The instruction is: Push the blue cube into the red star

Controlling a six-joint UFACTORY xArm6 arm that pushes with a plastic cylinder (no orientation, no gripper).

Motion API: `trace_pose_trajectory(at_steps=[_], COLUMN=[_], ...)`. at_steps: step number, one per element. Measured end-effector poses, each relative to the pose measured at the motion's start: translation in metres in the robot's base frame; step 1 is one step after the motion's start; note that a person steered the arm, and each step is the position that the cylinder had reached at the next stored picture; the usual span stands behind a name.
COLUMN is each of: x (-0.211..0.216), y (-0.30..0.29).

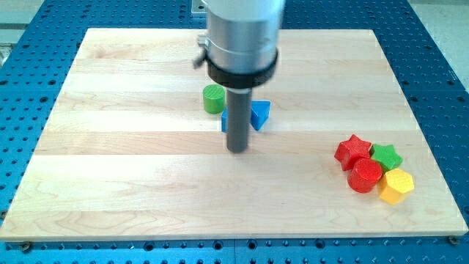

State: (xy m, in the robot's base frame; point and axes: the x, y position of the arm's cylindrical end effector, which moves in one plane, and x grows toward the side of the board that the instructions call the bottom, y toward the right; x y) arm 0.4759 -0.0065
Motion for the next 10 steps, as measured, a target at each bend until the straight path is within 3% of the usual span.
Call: trace_pose_trajectory(at_steps=[2,5,7,9,10], x=[-0.017,-0.037,-0.047,0.010,-0.002], y=[-0.078,0.052,0.077,0.101,0.100])
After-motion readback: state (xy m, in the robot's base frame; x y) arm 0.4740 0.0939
